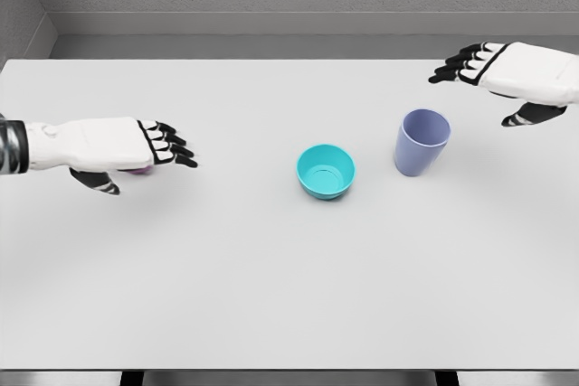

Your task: Stacking bowl and cup with both arms

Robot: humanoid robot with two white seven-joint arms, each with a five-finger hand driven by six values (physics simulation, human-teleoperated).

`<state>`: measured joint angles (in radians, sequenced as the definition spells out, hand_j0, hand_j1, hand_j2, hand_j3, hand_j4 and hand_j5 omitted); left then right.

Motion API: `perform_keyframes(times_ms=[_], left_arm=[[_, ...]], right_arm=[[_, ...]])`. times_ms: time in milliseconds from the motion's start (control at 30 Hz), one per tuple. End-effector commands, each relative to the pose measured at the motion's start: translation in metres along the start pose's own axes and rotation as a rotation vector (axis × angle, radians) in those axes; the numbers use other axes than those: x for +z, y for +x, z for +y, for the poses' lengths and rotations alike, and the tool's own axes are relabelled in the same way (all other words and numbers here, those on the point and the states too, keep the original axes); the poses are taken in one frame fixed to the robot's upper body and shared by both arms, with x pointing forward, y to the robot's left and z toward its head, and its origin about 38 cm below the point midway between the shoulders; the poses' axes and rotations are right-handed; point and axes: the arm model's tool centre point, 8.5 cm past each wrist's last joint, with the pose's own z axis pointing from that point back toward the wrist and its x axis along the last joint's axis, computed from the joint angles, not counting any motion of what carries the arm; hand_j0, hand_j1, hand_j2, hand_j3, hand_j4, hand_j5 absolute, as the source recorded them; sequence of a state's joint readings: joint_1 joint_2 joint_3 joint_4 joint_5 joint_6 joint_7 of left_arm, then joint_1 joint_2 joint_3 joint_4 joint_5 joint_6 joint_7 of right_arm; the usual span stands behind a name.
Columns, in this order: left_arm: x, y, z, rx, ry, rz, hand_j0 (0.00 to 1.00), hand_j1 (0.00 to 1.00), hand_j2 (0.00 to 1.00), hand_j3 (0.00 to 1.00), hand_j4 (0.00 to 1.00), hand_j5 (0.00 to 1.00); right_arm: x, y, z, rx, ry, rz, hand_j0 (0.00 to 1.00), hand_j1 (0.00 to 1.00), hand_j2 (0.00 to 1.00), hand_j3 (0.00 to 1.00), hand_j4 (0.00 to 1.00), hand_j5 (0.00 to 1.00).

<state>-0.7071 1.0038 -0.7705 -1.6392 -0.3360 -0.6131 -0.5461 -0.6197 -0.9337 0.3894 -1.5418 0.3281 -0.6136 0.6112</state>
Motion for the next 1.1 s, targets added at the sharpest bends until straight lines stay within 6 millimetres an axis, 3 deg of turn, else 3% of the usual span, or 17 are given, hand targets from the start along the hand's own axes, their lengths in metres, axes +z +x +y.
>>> perform_keyframes(times_ms=[0,133,300,400,800,1067], left_arm=[[0.002,-0.002,-0.002,0.01,-0.002,0.007,1.0,1.0,1.0,1.0,1.0,1.0],[0.004,-0.01,-0.005,0.027,-0.004,0.03,1.0,1.0,1.0,1.0,1.0,1.0],[-0.002,-0.049,-0.011,0.104,0.009,0.113,1.0,1.0,1.0,1.0,1.0,1.0],[-0.03,-0.054,-0.02,0.134,-0.02,0.104,1.0,1.0,1.0,1.0,1.0,1.0],[-0.009,-0.067,-0.028,0.148,-0.051,0.16,1.0,1.0,1.0,1.0,1.0,1.0],[-0.007,-0.074,-0.031,0.168,-0.05,0.182,1.0,1.0,1.0,1.0,1.0,1.0]], right_arm=[[0.0,0.002,-0.002,0.005,-0.002,-0.007,1.0,1.0,1.0,1.0,1.0,1.0],[0.0,0.002,-0.008,0.012,-0.012,-0.007,1.0,1.0,1.0,1.0,1.0,1.0],[-0.003,0.0,-0.008,0.011,0.003,-0.01,1.0,1.0,1.0,1.0,1.0,1.0],[-0.006,-0.001,0.0,-0.002,0.026,-0.011,1.0,1.0,1.0,1.0,1.0,1.0],[-0.012,0.001,0.004,-0.009,0.034,-0.023,1.0,1.0,1.0,1.0,1.0,1.0],[-0.02,0.003,0.002,-0.016,0.015,-0.037,1.0,1.0,1.0,1.0,1.0,1.0]])
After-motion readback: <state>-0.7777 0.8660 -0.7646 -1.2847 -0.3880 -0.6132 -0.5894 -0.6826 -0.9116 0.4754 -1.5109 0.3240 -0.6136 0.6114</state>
